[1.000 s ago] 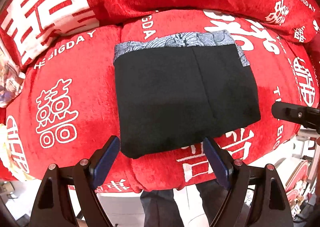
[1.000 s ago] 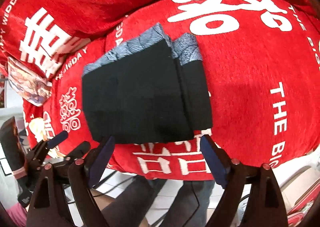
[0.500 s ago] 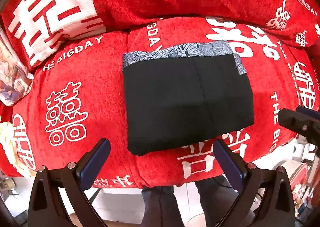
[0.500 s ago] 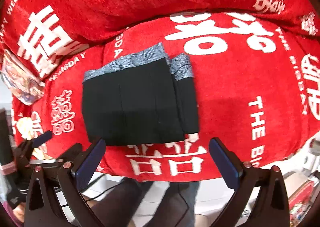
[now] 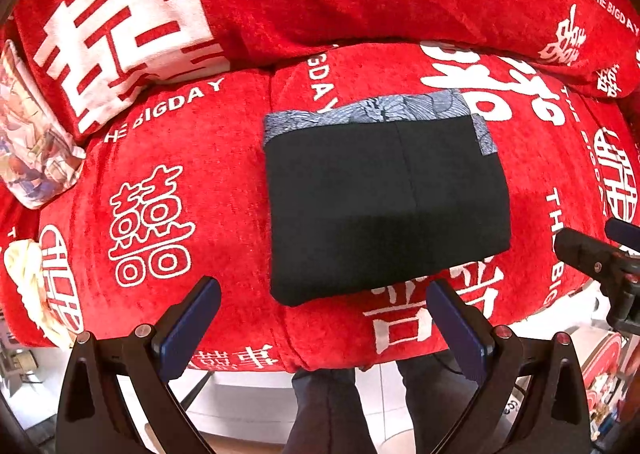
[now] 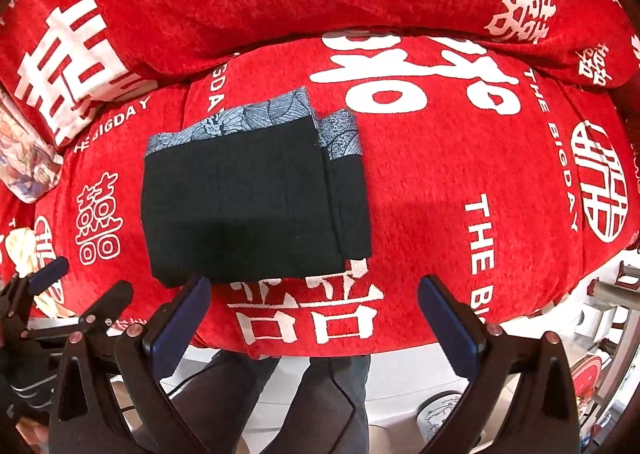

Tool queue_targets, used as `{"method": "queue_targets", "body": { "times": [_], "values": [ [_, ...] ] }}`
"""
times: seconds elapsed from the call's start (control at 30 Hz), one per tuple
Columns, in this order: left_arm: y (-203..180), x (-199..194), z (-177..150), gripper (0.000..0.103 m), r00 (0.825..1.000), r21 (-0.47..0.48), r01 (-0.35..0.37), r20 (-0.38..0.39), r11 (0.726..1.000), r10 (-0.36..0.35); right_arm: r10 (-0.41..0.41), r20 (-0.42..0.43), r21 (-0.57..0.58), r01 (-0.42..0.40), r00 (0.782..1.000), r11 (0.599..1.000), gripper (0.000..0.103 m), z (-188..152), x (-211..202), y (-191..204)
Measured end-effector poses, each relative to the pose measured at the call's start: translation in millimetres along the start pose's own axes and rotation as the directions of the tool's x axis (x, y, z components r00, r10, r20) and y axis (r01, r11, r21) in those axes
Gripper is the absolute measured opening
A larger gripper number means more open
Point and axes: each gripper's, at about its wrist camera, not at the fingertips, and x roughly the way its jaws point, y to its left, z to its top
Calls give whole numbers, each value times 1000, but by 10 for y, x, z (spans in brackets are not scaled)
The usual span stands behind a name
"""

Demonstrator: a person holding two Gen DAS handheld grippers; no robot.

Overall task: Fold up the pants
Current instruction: 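Open both grippers and pull them back from the folded trousers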

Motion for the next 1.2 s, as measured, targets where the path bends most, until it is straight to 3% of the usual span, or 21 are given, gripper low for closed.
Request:
{"method": "queue_targets", "body": {
  "times": [1.2],
  "values": [
    [13, 31, 44, 103, 1000, -16, -21, -11, 1000, 21, -39, -27, -41, 37, 999, 998, 103, 20, 74, 64]
  ]
}}
